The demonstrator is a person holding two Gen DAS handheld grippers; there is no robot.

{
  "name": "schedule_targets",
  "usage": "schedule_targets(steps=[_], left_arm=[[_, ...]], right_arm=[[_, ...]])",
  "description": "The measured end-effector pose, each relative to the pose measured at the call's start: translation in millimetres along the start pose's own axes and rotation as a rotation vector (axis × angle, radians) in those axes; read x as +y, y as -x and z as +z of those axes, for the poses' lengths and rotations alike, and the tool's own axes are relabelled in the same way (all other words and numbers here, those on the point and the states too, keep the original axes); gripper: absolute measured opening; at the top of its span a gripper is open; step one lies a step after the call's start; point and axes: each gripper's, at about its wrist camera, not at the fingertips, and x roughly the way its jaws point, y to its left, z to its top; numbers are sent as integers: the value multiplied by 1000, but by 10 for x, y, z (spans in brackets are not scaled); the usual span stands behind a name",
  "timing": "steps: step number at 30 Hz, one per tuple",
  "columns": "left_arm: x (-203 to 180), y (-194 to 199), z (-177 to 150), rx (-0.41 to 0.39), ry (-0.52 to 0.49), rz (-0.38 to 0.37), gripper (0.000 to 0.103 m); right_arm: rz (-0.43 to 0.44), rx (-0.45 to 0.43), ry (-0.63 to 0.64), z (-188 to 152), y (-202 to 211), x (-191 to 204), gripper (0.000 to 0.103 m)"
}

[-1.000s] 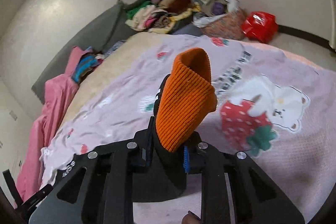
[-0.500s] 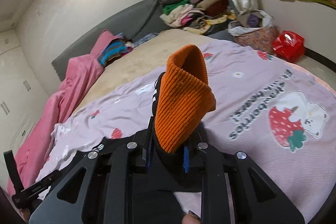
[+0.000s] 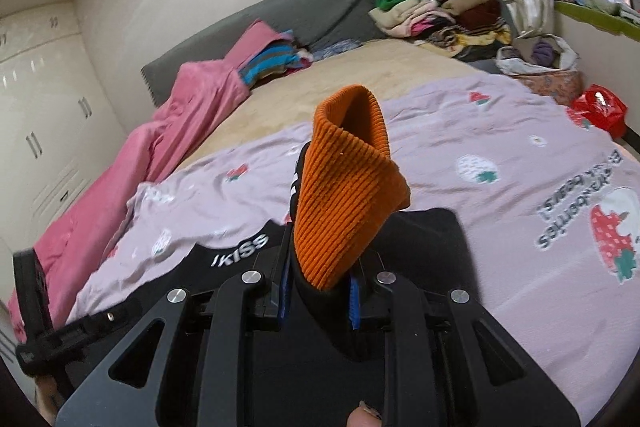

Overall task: Fold small clothes
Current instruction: 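Lift the cuff with the right tool and fold the sleeve across the shirt body, then open the right tool on the cuff while the left tool grasps the cuff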

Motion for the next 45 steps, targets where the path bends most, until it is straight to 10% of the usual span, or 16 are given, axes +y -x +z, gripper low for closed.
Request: schedule_targets(steps=[15,28,36,45], left_arm=[[333,-93,-6,51,154,-122,94],[152,-362,-113,123,119,-169,93],[-64,-587,-279,201,57,-165,56],[-272,-789,-422,231,-23,-94,39]], right_arm=[[107,192,139,-650,-697,790,24],[249,285,120,-970,-480,737,60],[179,209,45,-782,-159,223,60],[127,165,-27,-668,-61,-162,61]])
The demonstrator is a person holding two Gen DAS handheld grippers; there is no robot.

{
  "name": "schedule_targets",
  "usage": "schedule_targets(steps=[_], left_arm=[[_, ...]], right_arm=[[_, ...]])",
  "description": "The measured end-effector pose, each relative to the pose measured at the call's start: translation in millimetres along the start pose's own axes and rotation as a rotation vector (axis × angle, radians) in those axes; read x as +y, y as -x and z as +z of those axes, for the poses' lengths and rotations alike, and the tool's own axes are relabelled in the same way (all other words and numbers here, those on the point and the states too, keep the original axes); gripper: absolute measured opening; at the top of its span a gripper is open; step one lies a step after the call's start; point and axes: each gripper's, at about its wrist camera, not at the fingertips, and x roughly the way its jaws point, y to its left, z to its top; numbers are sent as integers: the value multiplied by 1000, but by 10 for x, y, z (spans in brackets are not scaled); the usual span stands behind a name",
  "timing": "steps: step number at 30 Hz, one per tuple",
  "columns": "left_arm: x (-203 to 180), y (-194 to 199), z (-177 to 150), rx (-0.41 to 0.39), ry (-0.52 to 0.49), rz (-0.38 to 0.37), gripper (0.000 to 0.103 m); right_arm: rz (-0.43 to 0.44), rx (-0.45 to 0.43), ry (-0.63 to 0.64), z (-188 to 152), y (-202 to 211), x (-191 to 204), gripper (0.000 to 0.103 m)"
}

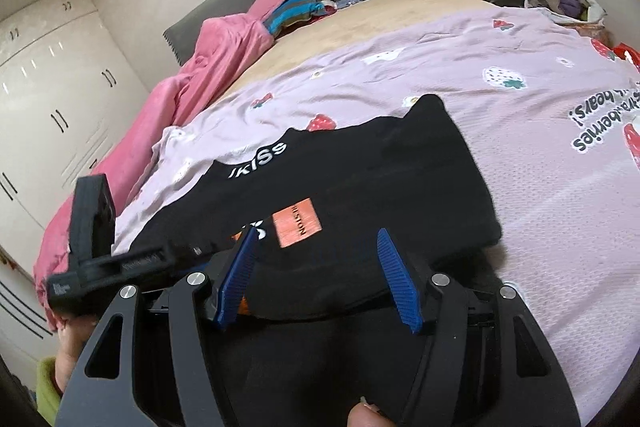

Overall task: Fold small clothes
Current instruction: 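Open the right tool on the cuff while the left tool grasps the cuff, then reposition the folded cuff on the shirt body with the left tool and release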

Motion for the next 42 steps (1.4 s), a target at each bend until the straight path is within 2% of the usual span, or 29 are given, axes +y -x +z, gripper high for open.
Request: schedule_targets(steps=[1,3,6,13,17,20,23,31,39,42], left_arm=[[-13,-14,-3,-1,-7,14,34],[-42,-45,-8,3,-21,8,18],[-114,-15,0,-17,-41,-12,11],[-330,502,35,-170,-115,-86,9],[-298,858,45,-259,-100,-130,9],[-228,1031,44,-301,-79,-134,9],[-123,1101,34,-318,-56,-124,8],[194,1179,24,-293,21,-104,8],[490,1097,47,-262,92,-28,10],[518,1082,46,-263,87,8,12]], right_arm=[[-3,-4,-3,4,13,-20,61],[-6,-9,-9,6,20,-54,61],[-13,-11,-19,13,11,-86,61],[-29,-27,-35,21,72,-152,61],[-34,-44,-26,46,122,-139,61],[-38,-48,-24,59,147,-141,61],[-45,-58,-23,69,180,-148,61],[-73,-61,-18,63,179,-173,61],[-118,-55,23,98,68,-106,61],[-131,-55,51,129,21,-46,61]])
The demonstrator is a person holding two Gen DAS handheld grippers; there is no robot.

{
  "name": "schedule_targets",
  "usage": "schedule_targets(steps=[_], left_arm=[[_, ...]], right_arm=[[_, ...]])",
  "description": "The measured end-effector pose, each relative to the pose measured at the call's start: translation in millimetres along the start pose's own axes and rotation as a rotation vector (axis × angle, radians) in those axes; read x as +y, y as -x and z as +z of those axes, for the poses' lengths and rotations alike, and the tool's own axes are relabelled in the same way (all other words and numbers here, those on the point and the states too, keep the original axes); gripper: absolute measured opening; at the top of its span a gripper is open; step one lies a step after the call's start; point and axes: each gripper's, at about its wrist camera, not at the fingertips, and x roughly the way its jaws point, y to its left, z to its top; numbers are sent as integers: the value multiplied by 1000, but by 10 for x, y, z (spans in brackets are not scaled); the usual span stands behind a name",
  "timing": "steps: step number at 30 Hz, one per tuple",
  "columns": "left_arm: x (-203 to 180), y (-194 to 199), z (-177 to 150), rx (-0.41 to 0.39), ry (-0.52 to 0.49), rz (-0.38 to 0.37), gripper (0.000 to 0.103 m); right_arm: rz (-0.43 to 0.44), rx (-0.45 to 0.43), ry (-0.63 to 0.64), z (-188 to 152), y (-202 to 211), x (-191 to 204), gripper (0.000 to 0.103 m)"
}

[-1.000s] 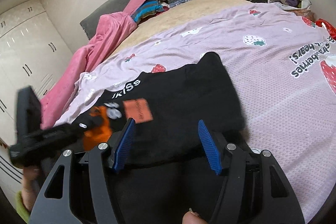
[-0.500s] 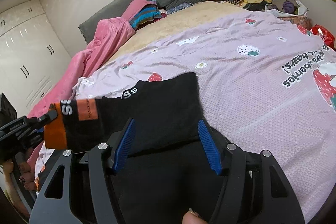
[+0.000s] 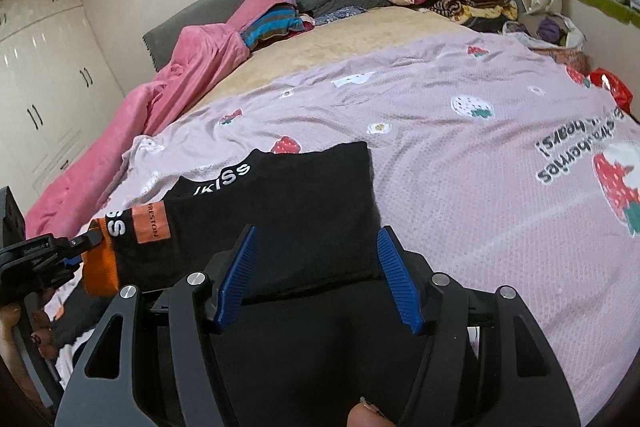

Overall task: Fold small clothes
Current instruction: 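Reposition the folded cuff on the shirt body with the left tool and release, then move the left tool toward the other sleeve's orange cuff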

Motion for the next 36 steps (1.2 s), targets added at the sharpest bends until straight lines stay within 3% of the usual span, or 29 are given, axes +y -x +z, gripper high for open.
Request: schedule_targets(steps=[7,9,12,18,22,27,32,36], left_arm=[[-97,95,16,-61,-62,74,12],[-96,32,-3,-32,-60,48,12],[-82,-136,-49,25,-71,70,12],[90,-492,-267,168,-79,188,14],[164,-523,-317,186,-73,203,15],[139,-483,-376,178,-105,223,15],[156,-415,-398,160,-110,211,16],[109,-334,-454,123,-135,224,24]], right_arm=[[-12,9,74,133,-134,192,61],[-8,15,96,159,-176,235,61],[1,37,127,178,-282,305,61],[-1,131,191,129,-539,415,61],[-34,206,225,41,-728,389,61],[-67,312,164,-114,-975,92,61],[-41,284,129,-120,-861,43,62],[-28,238,123,-158,-674,55,73]])
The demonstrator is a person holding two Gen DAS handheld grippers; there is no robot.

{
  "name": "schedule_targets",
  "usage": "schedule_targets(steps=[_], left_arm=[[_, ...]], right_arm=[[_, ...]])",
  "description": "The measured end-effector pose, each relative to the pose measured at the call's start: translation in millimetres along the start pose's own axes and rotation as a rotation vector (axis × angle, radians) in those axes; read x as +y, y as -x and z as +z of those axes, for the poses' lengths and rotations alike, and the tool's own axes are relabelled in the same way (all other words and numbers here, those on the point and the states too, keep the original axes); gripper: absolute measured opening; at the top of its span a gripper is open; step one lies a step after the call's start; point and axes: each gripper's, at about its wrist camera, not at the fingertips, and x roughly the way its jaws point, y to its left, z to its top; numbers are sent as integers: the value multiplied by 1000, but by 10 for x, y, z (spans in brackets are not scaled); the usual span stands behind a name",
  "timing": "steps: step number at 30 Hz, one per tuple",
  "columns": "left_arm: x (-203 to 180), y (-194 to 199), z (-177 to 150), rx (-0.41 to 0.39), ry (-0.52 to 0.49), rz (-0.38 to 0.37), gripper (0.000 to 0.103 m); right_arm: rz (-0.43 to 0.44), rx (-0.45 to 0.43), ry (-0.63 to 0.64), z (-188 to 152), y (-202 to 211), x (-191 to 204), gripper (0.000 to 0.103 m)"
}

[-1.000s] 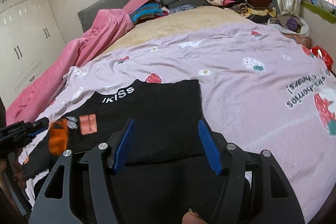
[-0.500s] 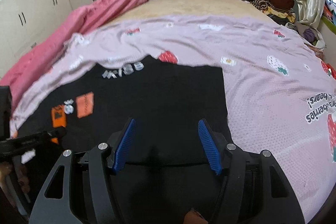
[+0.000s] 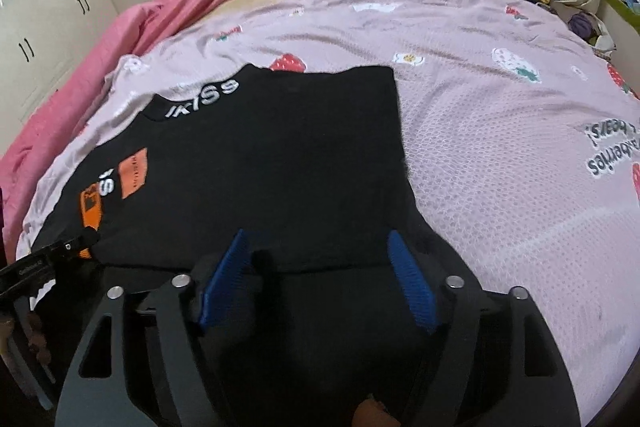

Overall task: Fold small clothes
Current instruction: 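Move the left tool toward the other sleeve's orange cuff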

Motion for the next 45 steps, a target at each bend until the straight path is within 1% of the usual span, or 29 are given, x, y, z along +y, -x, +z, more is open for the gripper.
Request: schedule_targets(steps=[3,4,5,6,7,8,10,11,12,15,18,21,26,30,32,36,45], left_arm=[[-14,68,-51,-23,-10,8,30],[-20,93,-68,-30,-15,11,33],[-26,134,-91,-46,-23,18,42],[-32,151,-106,-54,-27,29,62],[-32,163,-122,-54,-29,40,70],[-37,167,-122,-55,-27,40,73],[-6,212,-133,-69,-9,29,73],[12,236,-135,-75,0,26,76],[24,265,-140,-85,3,20,81],[41,344,-155,-113,5,27,92],[66,399,-171,-127,16,55,93],[116,440,-183,-133,36,51,93],[185,542,-208,-149,58,68,93],[237,632,-250,-137,73,80,93],[290,713,-268,-145,90,72,93],[363,887,-304,-172,102,86,93],[640,1233,-387,-214,160,123,93]], right_arm=[[7,-25,-10,-64,130,6,75],[11,-35,-17,-84,183,5,79],[17,-44,-20,-91,220,8,80],[23,-51,-20,-102,259,14,81],[25,-62,-16,-115,310,36,84],[25,-69,-12,-119,337,63,87],[27,-86,-1,-132,398,127,90],[24,-92,5,-134,421,159,92],[22,-97,11,-134,443,192,93],[36,-113,23,-140,516,268,95],[46,-127,20,-137,579,329,97],[54,-139,19,-138,633,380,98],[58,-155,46,-128,706,503,98],[63,-160,78,-129,744,626,98],[65,-162,97,-133,757,708,98],[78,-168,135,-140,775,889,99],[140,-174,233,-155,804,1380,99]])
